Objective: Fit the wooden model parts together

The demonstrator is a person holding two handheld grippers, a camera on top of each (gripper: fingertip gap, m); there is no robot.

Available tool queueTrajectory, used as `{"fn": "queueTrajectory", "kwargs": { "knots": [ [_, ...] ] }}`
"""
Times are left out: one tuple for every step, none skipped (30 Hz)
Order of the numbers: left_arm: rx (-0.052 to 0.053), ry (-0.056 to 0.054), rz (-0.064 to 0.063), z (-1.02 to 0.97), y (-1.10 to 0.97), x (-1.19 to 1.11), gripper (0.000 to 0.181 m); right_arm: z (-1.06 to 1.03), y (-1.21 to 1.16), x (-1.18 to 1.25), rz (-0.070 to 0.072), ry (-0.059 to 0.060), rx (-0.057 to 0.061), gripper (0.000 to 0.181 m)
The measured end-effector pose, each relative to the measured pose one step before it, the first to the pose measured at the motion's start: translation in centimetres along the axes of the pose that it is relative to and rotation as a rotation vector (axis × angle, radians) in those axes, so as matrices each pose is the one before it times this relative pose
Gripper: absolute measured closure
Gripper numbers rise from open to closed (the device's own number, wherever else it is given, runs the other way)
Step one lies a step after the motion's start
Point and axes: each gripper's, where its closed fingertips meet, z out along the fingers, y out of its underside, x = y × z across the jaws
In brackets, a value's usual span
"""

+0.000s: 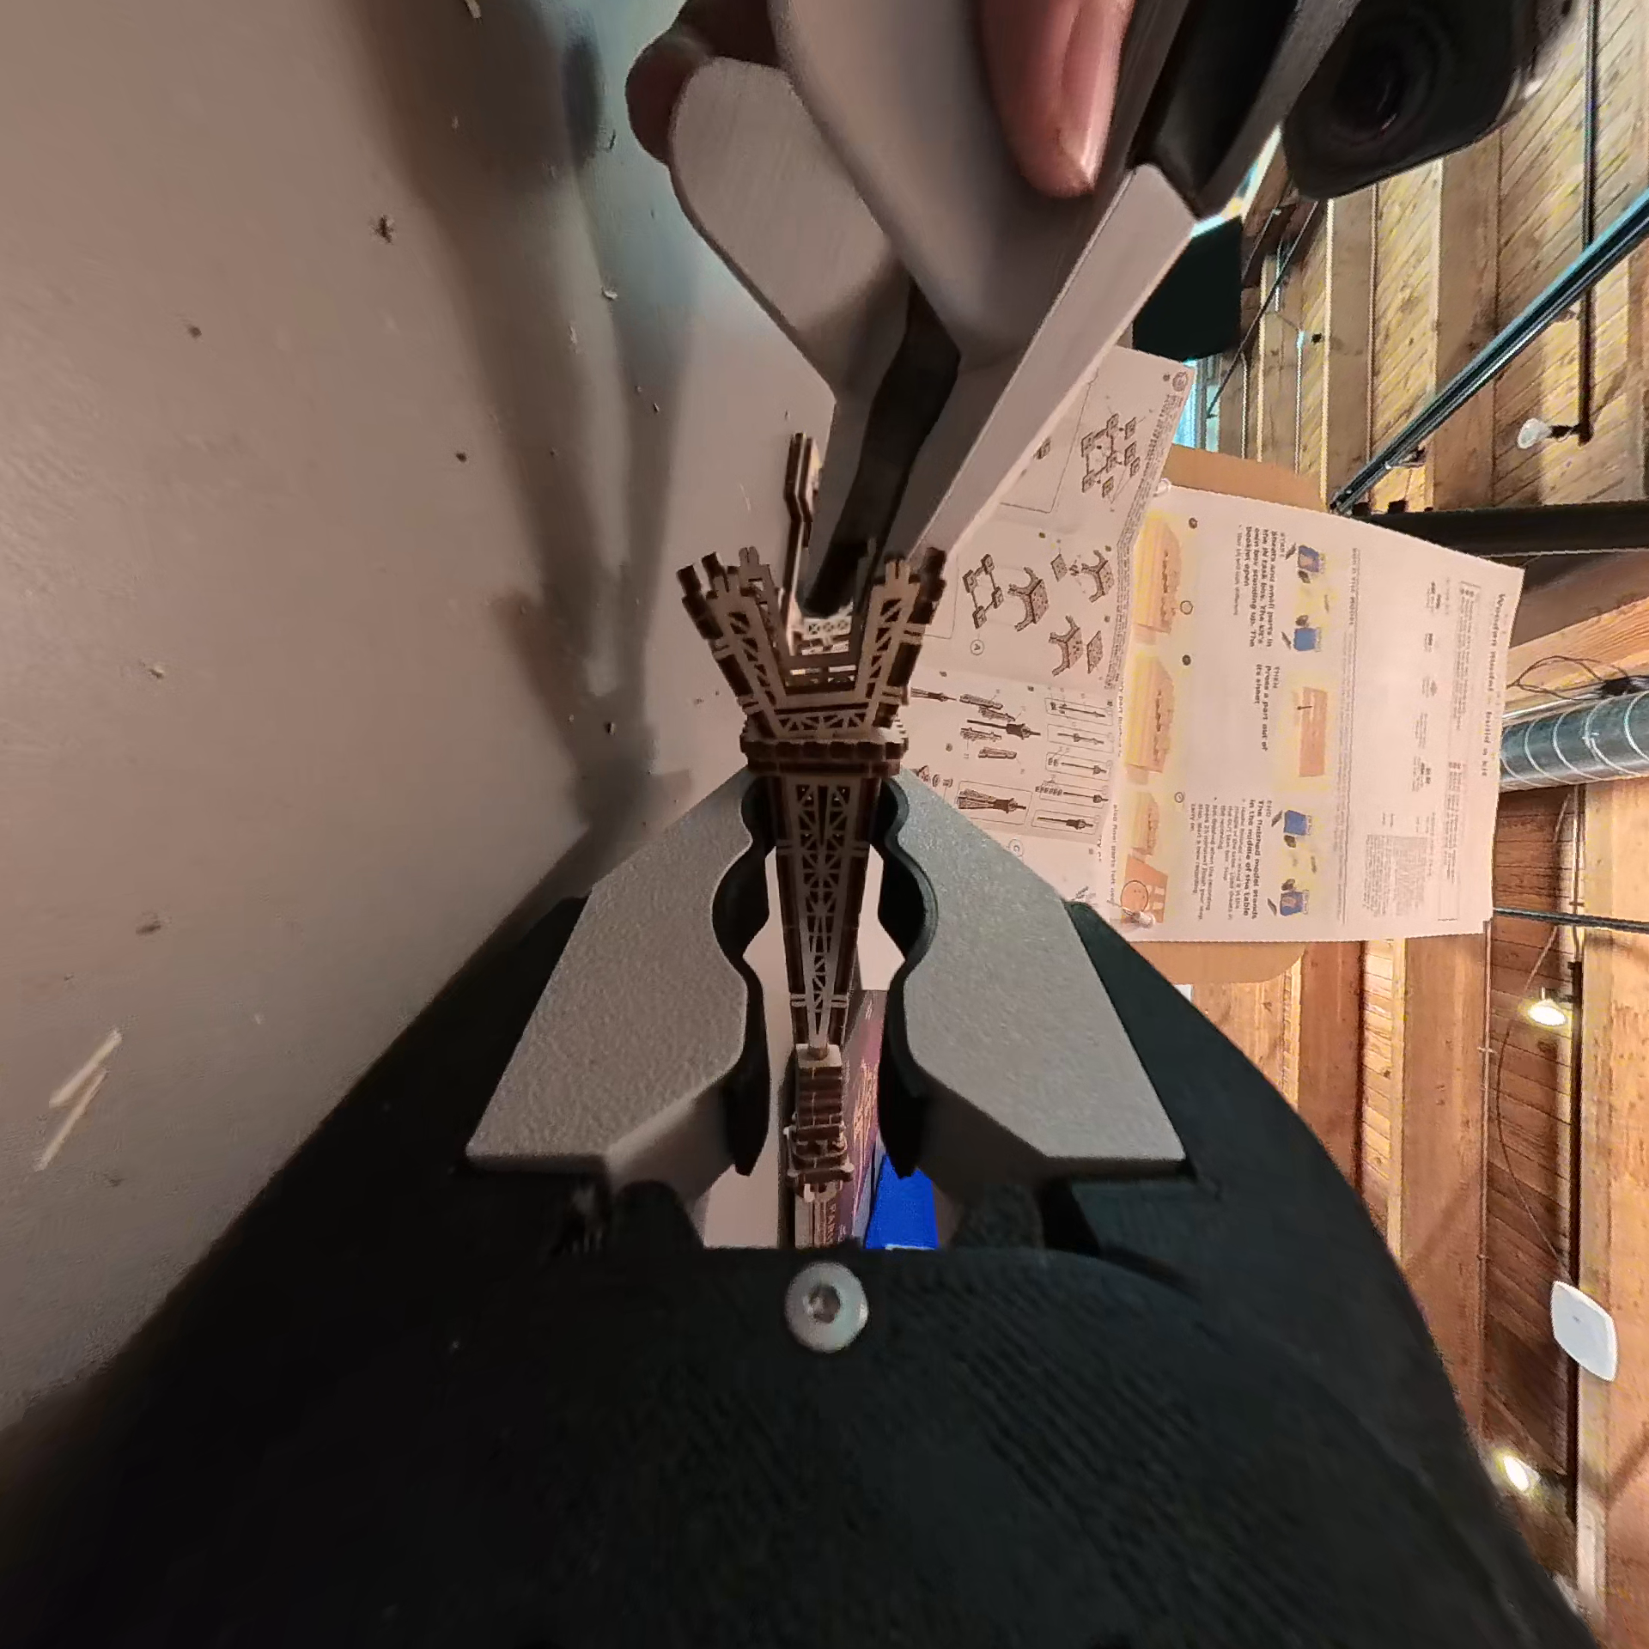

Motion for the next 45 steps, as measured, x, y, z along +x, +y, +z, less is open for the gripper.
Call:
{"fn": "queueTrajectory", "kwargs": {
  "knots": [
    [0.0049, 0.0049, -0.0135, 0.020, -0.016, -0.048, 0.169, 0.020, 0.023, -0.099, -0.0043, -0.0031, -0.0004, 0.164],
    [0.0051, 0.0068, -0.0152, 0.012, -0.045, -0.007, 0.169, -0.008, 0.009, -0.063, -0.0010, -0.0020, 0.0011, 0.164],
    [0.0003, 0.0015, -0.0081, 0.020, 0.019, -0.067, 0.169, 0.008, -0.001, -0.033, 0.0027, -0.0033, 0.0003, 0.164],
    [0.0031, -0.0056, -0.0010, 0.054, -0.029, -0.100, 0.170, 0.062, 0.046, -0.058, 0.0060, -0.0068, 0.0001, 0.164],
    [0.0047, -0.0003, 0.0004, 0.116, -0.049, 0.064, 0.170, 0.071, 0.028, 0.009, 0.0039, -0.0054, 0.0019, 0.163],
    [0.0033, -0.0021, -0.0016, 0.139, -0.011, 0.070, 0.170, -0.067, -0.274, -0.040, -0.0005, -0.0050, 0.0145, 0.164],
    [0.0042, -0.0062, 0.0025, 0.060, -0.034, -0.023, 0.170, -0.028, -0.148, -0.077, 0.0033, -0.0037, 0.0026, 0.164],
    [-0.0008, -0.0006, -0.0010, 0.007, 0.018, -0.019, 0.170, 0.016, 0.129, -0.035, 0.0038, -0.0035, -0.0108, 0.164],
    [0.0002, 0.0026, -0.0066, 0.015, 0.007, -0.019, 0.170, 0.018, 0.034, -0.032, 0.0057, -0.0044, 0.0047, 0.164],
    [0.0015, 0.0047, -0.0084, 0.017, 0.005, 0.007, 0.170, -0.026, 0.006, -0.036, 0.0023, -0.0018, 0.0013, 0.164],
    [-0.0005, 0.0033, -0.0044, 0.004, 0.035, 0.007, 0.170, -0.022, 0.014, 0.008, -0.0042, 0.0017, -0.0045, 0.164],
    [-0.0020, -0.0027, 0.0011, 0.014, 0.030, -0.030, 0.170, -0.029, -0.022, -0.006, -0.0027, 0.0004, 0.0006, 0.164],
    [-0.0036, -0.0068, 0.0052, 0.031, 0.048, -0.035, 0.171, 0.033, -0.045, -0.074, 0.0031, -0.0054, 0.0044, 0.164],
    [-0.0022, -0.0067, 0.0062, 0.021, 0.029, -0.019, 0.170, 0.058, -0.018, -0.130, 0.0032, -0.0108, 0.0007, 0.164],
    [-0.0042, -0.0046, 0.0030, 0.050, 0.057, -0.033, 0.171, 0.042, -0.014, -0.057, 0.0036, -0.0082, -0.0008, 0.164],
    [-0.0057, 0.0006, -0.0007, 0.041, 0.060, -0.008, 0.171, 0.008, -0.024, -0.142, 0.0044, -0.0110, -0.0038, 0.164],
    [-0.0032, 0.0048, -0.0026, 0.004, 0.042, 0.023, 0.171, 0.004, 0.000, -0.120, 0.0098, -0.0121, -0.0018, 0.164],
    [-0.0027, 0.0025, -0.0004, 0.014, 0.041, 0.030, 0.171, -0.053, -0.088, -0.097, 0.0020, -0.0053, 0.0039, 0.165],
    [-0.0049, -0.0004, 0.0036, 0.022, 0.060, 0.020, 0.171, -0.058, -0.046, -0.056, -0.0018, -0.0016, 0.0031, 0.165],
    [-0.0046, -0.0008, 0.0055, 0.011, 0.050, 0.017, 0.171, -0.019, -0.060, -0.079, 0.0027, -0.0055, 0.0026, 0.165],
    [-0.0045, 0.0013, 0.0049, 0.006, 0.043, 0.027, 0.171, -0.017, -0.043, -0.046, 0.0025, -0.0049, 0.0052, 0.165],
    [-0.0056, 0.0034, 0.0043, -0.010, 0.032, 0.018, 0.171, 0.000, -0.061, -0.015, 0.0003, -0.0025, 0.0076, 0.165],
    [-0.0032, 0.0031, 0.0007, 0.014, -0.001, -0.001, 0.171, -0.016, -0.067, -0.032, -0.0019, -0.0005, 0.0071, 0.165],
    [-0.0029, 0.0015, 0.0024, 0.005, -0.003, -0.009, 0.171, 0.015, -0.015, -0.020, -0.0006, -0.0003, 0.0013, 0.166],
    [-0.0026, -0.0010, 0.0065, 0.001, -0.006, -0.003, 0.171, 0.023, -0.014, 0.002, -0.0009, 0.0000, -0.0022, 0.166],
    [-0.0016, -0.0034, 0.0085, 0.016, -0.017, 0.004, 0.171, 0.017, -0.012, 0.000, 0.0014, -0.0003, 0.0002, 0.166],
    [-0.0016, -0.0044, 0.0090, -0.005, -0.003, 0.004, 0.172, 0.033, 0.004, 0.007, 0.0016, 0.0005, -0.0034, 0.166],
    [-0.0023, -0.0037, 0.0080, -0.004, 0.020, 0.007, 0.172, -0.002, 0.037, 0.042, -0.0027, 0.0005, -0.0054, 0.166],
    [-0.0026, -0.0035, 0.0073, -0.008, 0.013, 0.004, 0.172, 0.015, -0.009, 0.000, -0.0036, 0.0009, -0.0045, 0.166],
    [-0.0047, -0.0038, 0.0095, -0.003, 0.027, 0.014, 0.172, 0.025, -0.089, -0.025, -0.0024, -0.0004, -0.0036, 0.166],
    [-0.0047, -0.0043, 0.0088, 0.002, -0.004, -0.001, 0.172, 0.042, -0.036, -0.012, -0.0059, 0.0001, -0.0027, 0.166],
    [-0.0040, -0.0055, 0.0062, 0.006, -0.026, 0.018, 0.172, 0.035, 0.002, -0.007, -0.0012, -0.0004, -0.0010, 0.167],
    [-0.0049, -0.0062, 0.0086, 0.003, -0.012, 0.016, 0.172, -0.008, -0.014, -0.009, 0.0005, 0.0006, -0.0030, 0.166],
    [-0.0034, -0.0067, 0.0067, 0.002, -0.030, 0.002, 0.172, 0.037, -0.051, 0.006, -0.0002, 0.0006, -0.0024, 0.166],
    [-0.0024, -0.0061, 0.0072, 0.012, -0.038, 0.000, 0.172, 0.073, -0.117, 0.008, -0.0016, -0.0001, -0.0026, 0.167],
    [-0.0031, -0.0049, 0.0058, 0.000, -0.020, 0.001, 0.173, 0.019, 0.016, 0.004, 0.0024, 0.0008, -0.0032, 0.167],
    [-0.0006, -0.0054, 0.0029, -0.003, -0.025, -0.015, 0.173, 0.007, 0.002, 0.011, -0.0021, 0.0002, -0.0022, 0.167],
    [0.0016, -0.0081, 0.0043, 0.011, -0.059, -0.033, 0.173, 0.034, 0.004, 0.016, -0.0022, -0.0001, -0.0034, 0.167],
    [0.0001, -0.0080, 0.0068, 0.011, -0.034, -0.019, 0.173, 0.048, 0.048, 0.017, 0.0014, 0.0009, -0.0062, 0.167],
    [-0.0013, -0.0057, 0.0044, -0.002, -0.028, -0.022, 0.173, 0.071, 0.042, 0.030, -0.0026, 0.0002, -0.0044, 0.167],
    [-0.0008, -0.0062, 0.0040, 0.010, -0.049, -0.019, 0.173, 0.044, -0.022, 0.007, 0.0012, 0.0003, -0.0008, 0.167],
    [-0.0016, -0.0078, 0.0079, -0.002, -0.027, -0.022, 0.173, 0.049, 0.014, 0.022, -0.0006, -0.0001, -0.0024, 0.167],
    [-0.0032, -0.0071, 0.0069, -0.003, -0.020, -0.015, 0.173, 0.030, 0.025, 0.015, -0.0003, 0.0005, -0.0044, 0.167],
    [-0.0008, -0.0080, 0.0066, -0.006, -0.041, -0.025, 0.173, 0.013, 0.001, -0.005, -0.0054, 0.0003, -0.0025, 0.167],
    [0.0016, -0.0090, 0.0065, 0.011, -0.059, -0.015, 0.173, 0.036, 0.051, -0.007, -0.0017, 0.0010, -0.0031, 0.167]
  ]
}}
